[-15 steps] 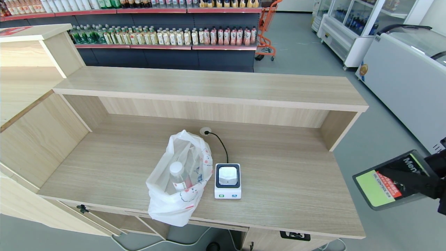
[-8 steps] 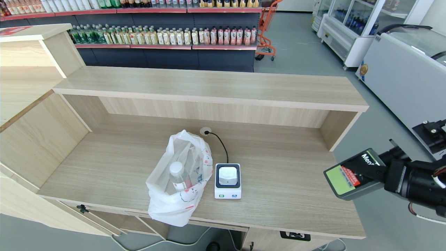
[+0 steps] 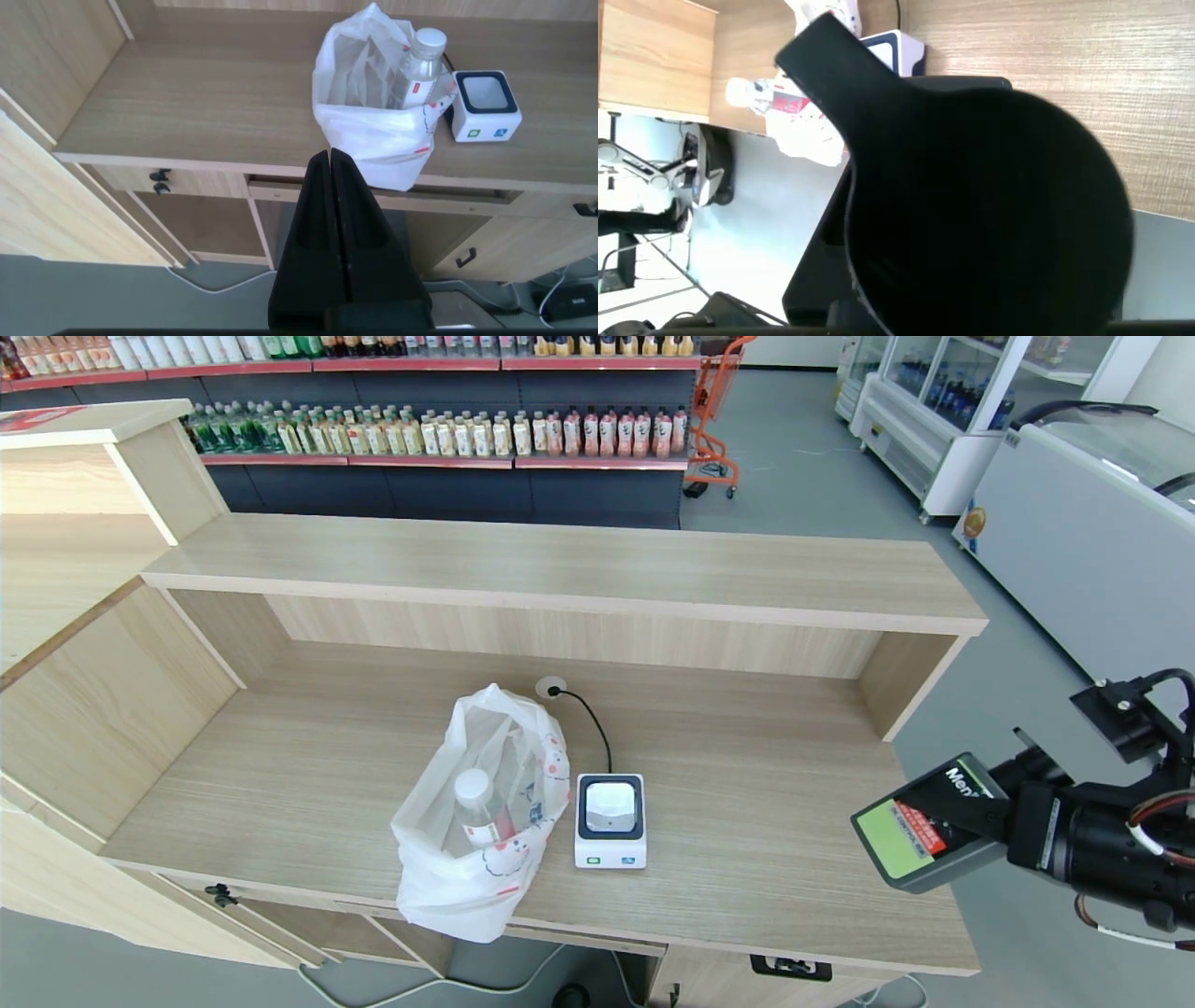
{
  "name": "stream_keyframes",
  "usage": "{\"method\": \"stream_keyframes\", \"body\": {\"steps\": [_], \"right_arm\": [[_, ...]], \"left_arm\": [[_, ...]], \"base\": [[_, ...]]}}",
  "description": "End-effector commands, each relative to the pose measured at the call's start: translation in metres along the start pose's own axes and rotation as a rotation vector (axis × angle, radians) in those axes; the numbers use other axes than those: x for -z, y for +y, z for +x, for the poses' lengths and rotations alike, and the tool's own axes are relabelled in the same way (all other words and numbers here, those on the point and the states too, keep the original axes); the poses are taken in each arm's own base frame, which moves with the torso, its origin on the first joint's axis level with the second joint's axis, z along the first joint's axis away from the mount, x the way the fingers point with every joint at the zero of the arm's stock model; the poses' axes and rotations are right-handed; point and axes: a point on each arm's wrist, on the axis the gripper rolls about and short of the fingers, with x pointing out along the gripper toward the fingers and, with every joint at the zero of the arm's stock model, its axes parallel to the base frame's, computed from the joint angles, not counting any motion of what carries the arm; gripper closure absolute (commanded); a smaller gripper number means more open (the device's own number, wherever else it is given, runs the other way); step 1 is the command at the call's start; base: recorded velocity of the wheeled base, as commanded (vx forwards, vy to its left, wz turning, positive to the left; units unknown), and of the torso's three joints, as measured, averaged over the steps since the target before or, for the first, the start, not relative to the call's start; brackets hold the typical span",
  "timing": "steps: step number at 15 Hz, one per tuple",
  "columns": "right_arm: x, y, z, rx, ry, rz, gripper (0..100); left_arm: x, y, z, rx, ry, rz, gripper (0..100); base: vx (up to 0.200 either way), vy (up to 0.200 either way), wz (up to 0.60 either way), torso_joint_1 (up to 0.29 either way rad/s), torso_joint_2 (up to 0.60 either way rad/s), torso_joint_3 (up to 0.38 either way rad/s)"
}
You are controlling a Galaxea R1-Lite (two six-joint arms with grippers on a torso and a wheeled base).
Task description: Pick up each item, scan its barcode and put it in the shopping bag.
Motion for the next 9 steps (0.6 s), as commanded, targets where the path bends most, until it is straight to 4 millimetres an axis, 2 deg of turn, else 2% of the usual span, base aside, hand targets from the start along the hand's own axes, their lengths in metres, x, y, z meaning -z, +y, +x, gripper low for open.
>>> {"method": "stream_keyframes", "body": {"steps": [1,2,9], "right_arm": [[0.0011,0.0013,-0.0038,-0.007,-0.007,-0.004,100],[0.0012,0.0015,-0.0037,-0.007,-0.007,-0.007,100],[-0.0003,0.0038,-0.0003,-0.014,-0.005,-0.019,100]], "left_arm": [[0.0000,0.0000,0.0000,0.000,0.000,0.000,100],[0.0000,0.0000,0.0000,0.000,0.000,0.000,100],[0.0000,0.0000,0.0000,0.000,0.000,0.000,100]], "base": [[0.000,0.000,0.00,0.000,0.00,0.000],[0.000,0.000,0.00,0.000,0.00,0.000],[0.000,0.200,0.00,0.003,0.00,0.002]]}}
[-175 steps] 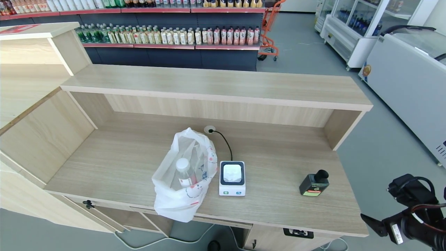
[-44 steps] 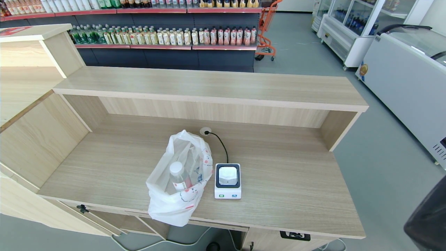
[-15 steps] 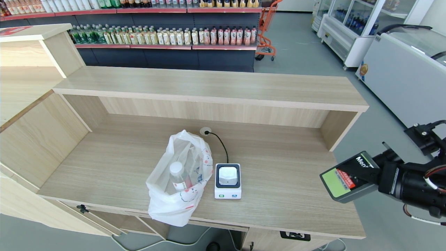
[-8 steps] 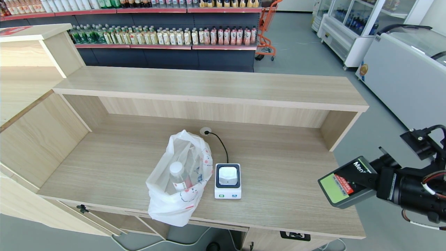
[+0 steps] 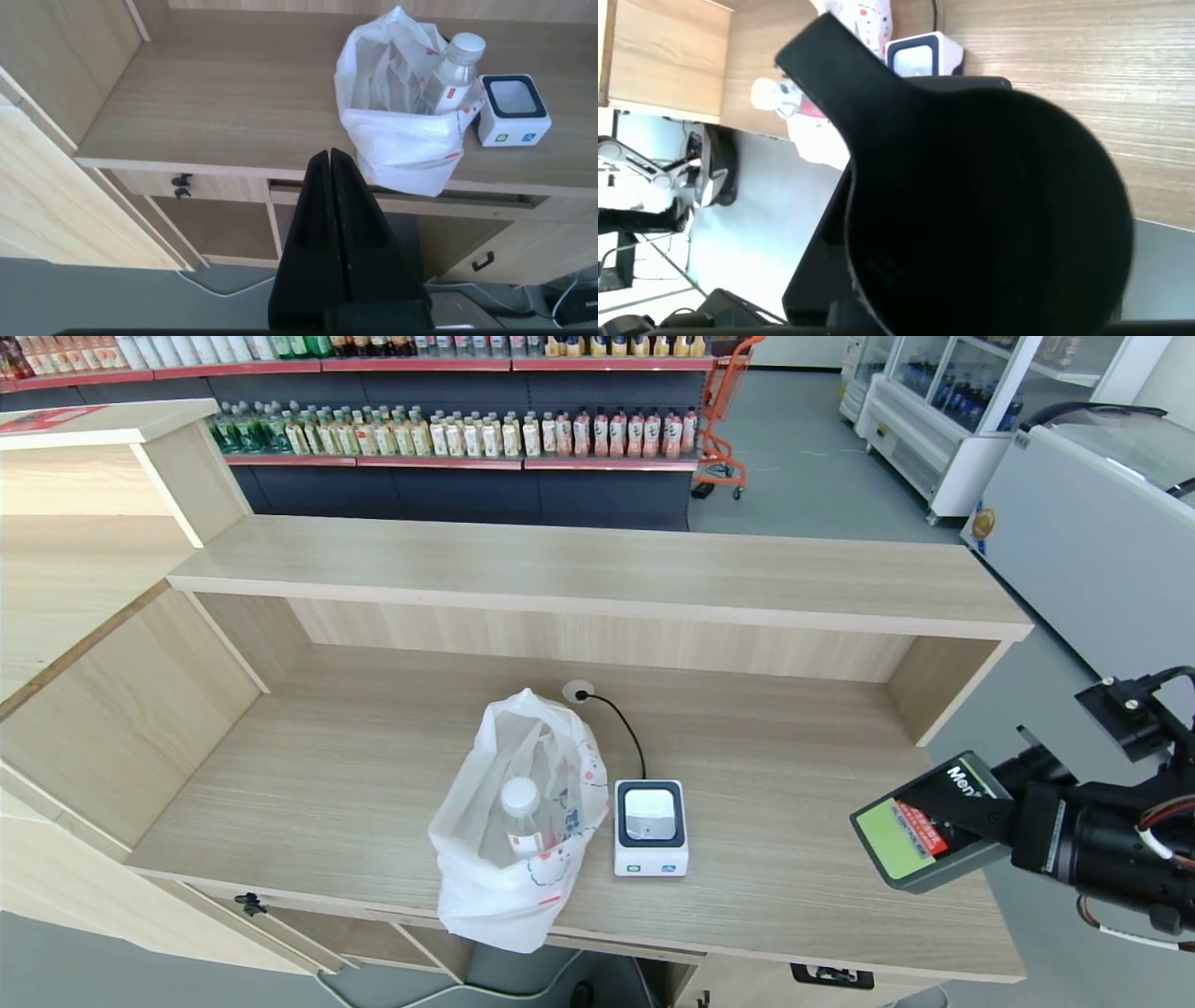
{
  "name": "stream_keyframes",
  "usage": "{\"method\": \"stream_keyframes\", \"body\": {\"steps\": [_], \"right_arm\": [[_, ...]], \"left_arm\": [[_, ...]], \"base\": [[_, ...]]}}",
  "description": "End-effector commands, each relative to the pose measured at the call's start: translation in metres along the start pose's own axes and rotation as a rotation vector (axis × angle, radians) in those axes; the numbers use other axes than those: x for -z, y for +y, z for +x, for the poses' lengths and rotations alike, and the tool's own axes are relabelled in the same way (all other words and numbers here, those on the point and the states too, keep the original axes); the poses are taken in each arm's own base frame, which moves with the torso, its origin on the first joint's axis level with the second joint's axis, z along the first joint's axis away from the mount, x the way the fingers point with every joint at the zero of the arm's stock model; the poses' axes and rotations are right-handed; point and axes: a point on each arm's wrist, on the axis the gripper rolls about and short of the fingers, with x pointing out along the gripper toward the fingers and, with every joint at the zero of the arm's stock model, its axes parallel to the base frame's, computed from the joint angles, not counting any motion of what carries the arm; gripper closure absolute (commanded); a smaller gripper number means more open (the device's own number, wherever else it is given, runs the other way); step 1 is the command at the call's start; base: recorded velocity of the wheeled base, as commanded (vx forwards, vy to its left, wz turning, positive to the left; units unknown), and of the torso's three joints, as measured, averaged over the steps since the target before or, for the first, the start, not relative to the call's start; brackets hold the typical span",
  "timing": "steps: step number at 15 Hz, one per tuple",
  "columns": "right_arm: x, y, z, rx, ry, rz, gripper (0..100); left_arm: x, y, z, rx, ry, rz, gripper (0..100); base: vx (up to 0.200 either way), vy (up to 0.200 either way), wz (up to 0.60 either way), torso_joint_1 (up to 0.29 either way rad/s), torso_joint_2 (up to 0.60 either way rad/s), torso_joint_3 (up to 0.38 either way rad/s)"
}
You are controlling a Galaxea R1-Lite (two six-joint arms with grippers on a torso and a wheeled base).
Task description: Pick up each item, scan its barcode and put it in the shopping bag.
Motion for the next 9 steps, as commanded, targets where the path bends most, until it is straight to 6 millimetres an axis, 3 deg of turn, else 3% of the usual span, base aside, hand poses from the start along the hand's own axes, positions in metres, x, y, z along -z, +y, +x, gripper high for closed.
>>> {"method": "stream_keyframes", "body": {"steps": [1,5,9], "right_arm": [[-0.001,-0.002,0.008,0.007,0.002,-0.002,100],[0.000,-0.020,0.043,0.175,-0.046,-0.014,100],[0.005,-0.023,0.063,0.180,-0.021,-0.031,100]], "left_arm": [[0.000,0.000,0.000,-0.001,0.000,0.000,100],[0.000,0.000,0.000,-0.001,0.000,0.000,100],[0.000,0.000,0.000,0.001,0.000,0.000,100]], "base": [[0.000,0.200,0.00,-0.007,0.00,0.002],[0.000,0.200,0.00,0.002,0.00,0.004],[0.000,0.000,0.00,0.000,0.00,0.000]]}}
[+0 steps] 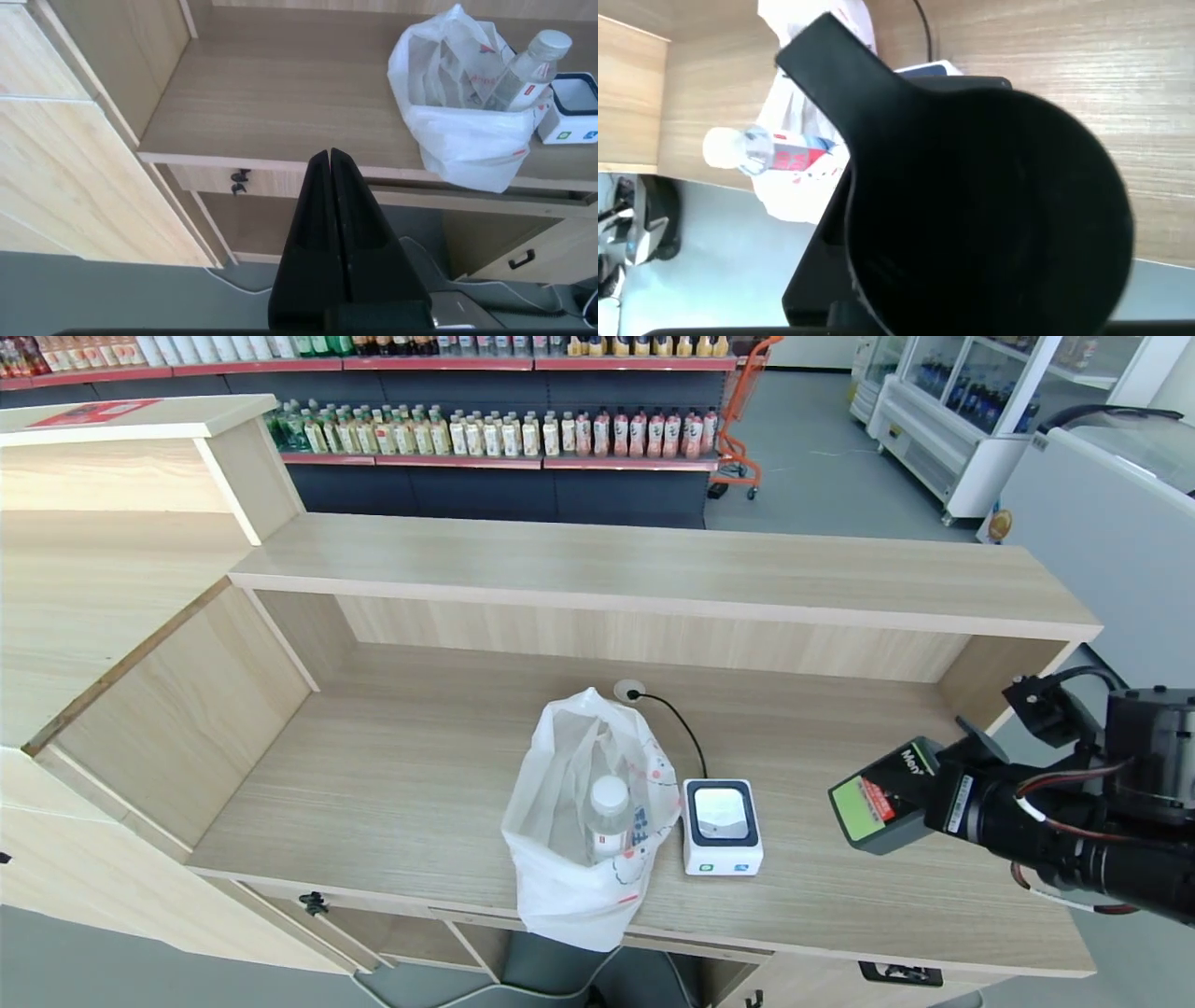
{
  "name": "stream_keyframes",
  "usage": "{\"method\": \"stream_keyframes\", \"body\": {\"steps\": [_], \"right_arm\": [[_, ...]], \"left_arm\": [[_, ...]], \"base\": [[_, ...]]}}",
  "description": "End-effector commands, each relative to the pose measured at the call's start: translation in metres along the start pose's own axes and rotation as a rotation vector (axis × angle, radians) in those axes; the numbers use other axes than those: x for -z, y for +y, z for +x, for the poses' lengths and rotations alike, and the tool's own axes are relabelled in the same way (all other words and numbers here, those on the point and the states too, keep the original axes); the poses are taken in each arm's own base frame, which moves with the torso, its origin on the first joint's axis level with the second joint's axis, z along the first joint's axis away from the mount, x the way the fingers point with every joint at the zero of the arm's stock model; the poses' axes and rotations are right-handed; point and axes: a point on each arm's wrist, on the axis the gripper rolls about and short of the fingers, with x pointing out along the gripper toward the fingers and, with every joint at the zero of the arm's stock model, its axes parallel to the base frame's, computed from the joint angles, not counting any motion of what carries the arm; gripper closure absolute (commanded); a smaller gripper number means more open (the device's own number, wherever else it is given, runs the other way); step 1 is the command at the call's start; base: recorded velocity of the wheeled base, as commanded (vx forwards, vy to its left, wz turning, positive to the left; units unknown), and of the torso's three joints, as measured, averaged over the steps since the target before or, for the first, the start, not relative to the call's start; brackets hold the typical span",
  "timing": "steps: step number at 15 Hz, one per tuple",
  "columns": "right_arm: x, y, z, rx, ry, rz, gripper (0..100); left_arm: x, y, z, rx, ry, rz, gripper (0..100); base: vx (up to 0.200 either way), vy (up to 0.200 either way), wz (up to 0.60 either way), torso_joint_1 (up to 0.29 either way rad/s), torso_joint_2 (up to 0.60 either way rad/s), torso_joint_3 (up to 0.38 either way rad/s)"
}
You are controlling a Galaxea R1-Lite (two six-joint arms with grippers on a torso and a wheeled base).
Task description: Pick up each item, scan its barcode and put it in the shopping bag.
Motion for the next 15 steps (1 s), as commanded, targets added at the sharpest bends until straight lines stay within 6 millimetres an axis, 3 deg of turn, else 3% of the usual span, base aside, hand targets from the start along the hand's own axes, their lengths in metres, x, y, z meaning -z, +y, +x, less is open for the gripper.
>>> {"method": "stream_keyframes", "body": {"steps": [1,5,15], "right_arm": [[0.009,-0.003,0.018,0.017,0.064,-0.021,100],[0.019,-0.009,0.039,0.016,0.085,-0.098,100],[0.036,0.007,0.081,-0.088,0.072,-0.138,100]], "left_arm": [[0.000,0.000,0.000,0.000,0.002,0.000,100],[0.000,0.000,0.000,0.002,0.000,0.000,100],[0.000,0.000,0.000,0.002,0.000,0.000,100]], "base": [[0.000,0.000,0.00,0.000,0.00,0.000],[0.000,0.000,0.00,0.000,0.00,0.000],[0.000,0.000,0.00,0.000,0.00,0.000]]}}
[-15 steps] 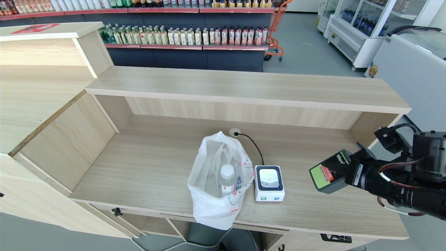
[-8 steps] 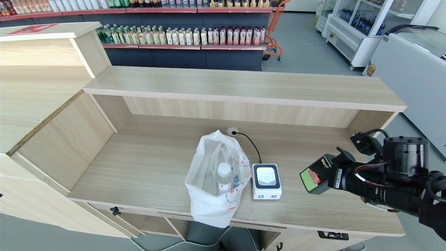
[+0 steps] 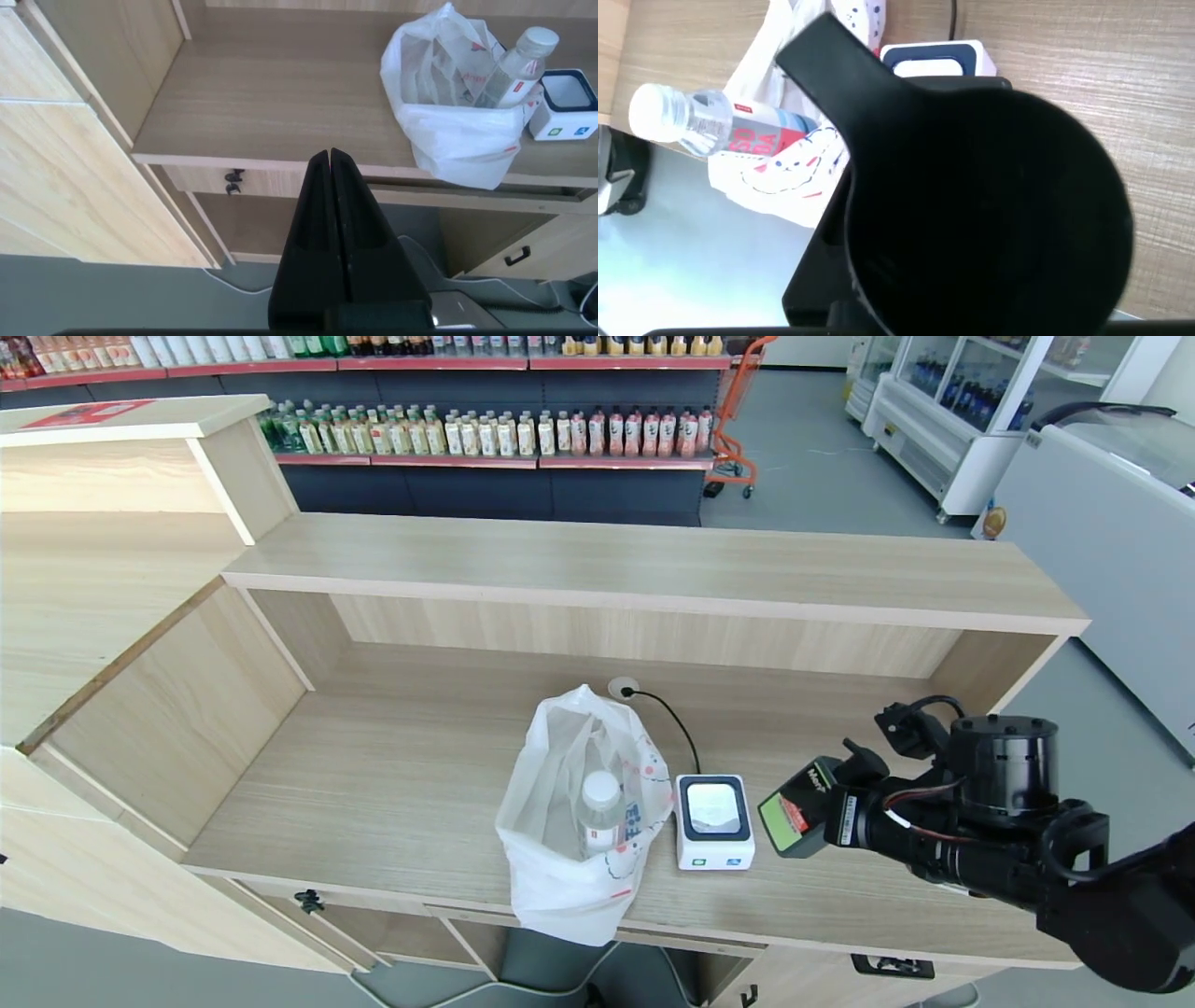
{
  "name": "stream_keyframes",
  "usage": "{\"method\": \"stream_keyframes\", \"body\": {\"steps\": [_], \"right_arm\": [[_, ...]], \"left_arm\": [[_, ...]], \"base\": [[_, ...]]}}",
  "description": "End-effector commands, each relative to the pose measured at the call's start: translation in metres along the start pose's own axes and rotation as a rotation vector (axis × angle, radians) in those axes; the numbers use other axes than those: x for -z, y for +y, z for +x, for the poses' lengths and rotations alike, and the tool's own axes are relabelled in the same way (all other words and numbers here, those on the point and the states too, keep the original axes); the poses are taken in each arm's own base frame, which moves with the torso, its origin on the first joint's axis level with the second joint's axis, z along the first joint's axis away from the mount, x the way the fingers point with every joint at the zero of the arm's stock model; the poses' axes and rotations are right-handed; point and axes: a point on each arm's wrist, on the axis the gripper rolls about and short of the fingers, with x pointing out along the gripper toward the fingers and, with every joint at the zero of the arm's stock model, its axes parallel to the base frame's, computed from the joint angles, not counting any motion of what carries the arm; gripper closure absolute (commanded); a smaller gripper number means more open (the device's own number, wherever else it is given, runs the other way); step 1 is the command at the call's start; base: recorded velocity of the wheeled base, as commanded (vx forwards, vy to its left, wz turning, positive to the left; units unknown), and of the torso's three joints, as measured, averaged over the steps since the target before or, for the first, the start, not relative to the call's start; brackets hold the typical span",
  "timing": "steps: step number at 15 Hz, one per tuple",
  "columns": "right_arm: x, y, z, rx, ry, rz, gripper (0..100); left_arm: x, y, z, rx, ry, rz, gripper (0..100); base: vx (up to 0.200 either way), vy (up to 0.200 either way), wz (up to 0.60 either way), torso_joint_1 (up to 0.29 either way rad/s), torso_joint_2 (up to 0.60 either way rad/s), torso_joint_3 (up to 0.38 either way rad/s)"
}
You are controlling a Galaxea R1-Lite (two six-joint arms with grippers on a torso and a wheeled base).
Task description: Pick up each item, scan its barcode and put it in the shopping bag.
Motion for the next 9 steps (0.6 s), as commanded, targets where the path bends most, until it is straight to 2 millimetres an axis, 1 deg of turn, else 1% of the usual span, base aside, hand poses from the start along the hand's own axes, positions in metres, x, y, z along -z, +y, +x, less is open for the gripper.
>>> {"method": "stream_keyframes", "body": {"steps": [1,4,9], "right_arm": [[0.004,-0.001,0.012,0.002,0.018,0.001,100],[0.002,-0.002,0.024,0.004,0.015,0.000,100],[0.008,0.000,0.038,-0.006,0.040,-0.004,100]], "left_arm": [[0.000,0.000,0.000,0.001,0.000,0.000,100],[0.000,0.000,0.000,0.001,0.000,0.000,100],[0.000,0.000,0.000,0.001,0.000,0.000,100]], "base": [[0.000,0.000,0.00,0.000,0.00,0.000],[0.000,0.000,0.00,0.000,0.00,0.000],[0.000,0.000,0.00,0.000,0.00,0.000]]}}
